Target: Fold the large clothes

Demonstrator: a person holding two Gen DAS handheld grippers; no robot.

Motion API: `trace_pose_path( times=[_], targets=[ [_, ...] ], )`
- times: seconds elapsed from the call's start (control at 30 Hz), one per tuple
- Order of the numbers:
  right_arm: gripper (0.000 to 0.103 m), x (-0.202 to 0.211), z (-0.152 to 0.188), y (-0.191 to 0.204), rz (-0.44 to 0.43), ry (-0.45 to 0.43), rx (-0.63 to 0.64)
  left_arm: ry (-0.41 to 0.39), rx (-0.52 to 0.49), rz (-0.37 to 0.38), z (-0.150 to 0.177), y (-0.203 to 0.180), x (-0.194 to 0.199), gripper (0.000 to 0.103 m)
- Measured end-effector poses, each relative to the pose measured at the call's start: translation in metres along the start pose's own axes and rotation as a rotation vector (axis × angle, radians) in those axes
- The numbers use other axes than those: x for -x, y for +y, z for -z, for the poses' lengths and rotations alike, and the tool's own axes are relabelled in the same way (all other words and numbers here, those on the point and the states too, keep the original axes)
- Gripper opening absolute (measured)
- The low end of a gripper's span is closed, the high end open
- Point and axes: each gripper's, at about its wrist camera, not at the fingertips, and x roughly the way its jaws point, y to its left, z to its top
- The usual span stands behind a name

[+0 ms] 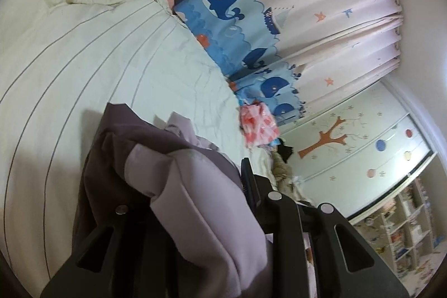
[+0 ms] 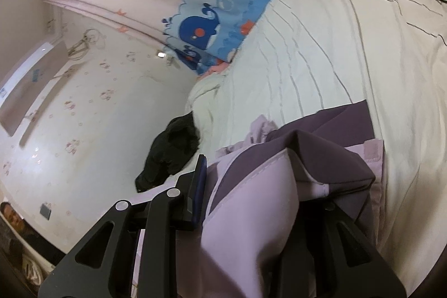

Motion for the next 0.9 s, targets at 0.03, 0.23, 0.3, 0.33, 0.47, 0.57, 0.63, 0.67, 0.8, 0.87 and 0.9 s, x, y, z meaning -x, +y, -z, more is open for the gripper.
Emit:
trace_pose_path(
  times=[0.03,0.23,0.3,0.33,0.47,0.57,0.63,0.67,0.8,0.87,0.9],
  targets=[
    [0.026,-0.005,-0.002,-0.005,0.011,0.002,-0.008,-0.003,-0.007,-0.017,0.000,0.000,-0.003,0.025],
    [0.026,-0.021,-0.006,-0.028,0.046,0.011,-0.041,-0.024,-0.053,-0.122,0.003,-0.001,-0.019,0.025],
    [0.026,-0.023,-0.006,-0.033,0.051,0.015,-0.043,-0.030,-0.062,-0.145,0.004,-0.001,-0.023,0.025],
    [0.026,-0.024,-0.006,-0.034,0.054,0.018,-0.044,-0.032,-0.068,-0.155,0.005,-0.002,-0.024,0.025],
    [0.026,-0.029,-0.006,-0.038,0.061,0.023,-0.042,-0.051,-0.115,-0.209,0.007,-0.009,-0.029,0.025],
    [0.026,-0.030,-0.005,-0.039,0.060,0.023,-0.044,-0.067,-0.166,-0.246,0.012,-0.017,-0.029,0.025],
    [0.026,-0.029,-0.004,-0.038,0.059,0.021,-0.045,-0.079,-0.199,-0.266,0.015,-0.021,-0.030,0.025],
    [0.026,-0.028,-0.003,-0.039,0.057,0.022,-0.046,-0.084,-0.210,-0.272,0.016,-0.022,-0.030,0.025],
    [0.026,-0.028,-0.002,-0.040,0.052,0.023,-0.049,-0.103,-0.264,-0.300,0.020,-0.029,-0.029,0.025],
    [0.026,-0.029,-0.001,-0.041,0.050,0.023,-0.051,-0.114,-0.295,-0.312,0.023,-0.034,-0.029,0.025],
    [0.026,-0.027,0.001,-0.043,0.046,0.024,-0.051,-0.119,-0.307,-0.318,0.024,-0.035,-0.029,0.025]
  ],
)
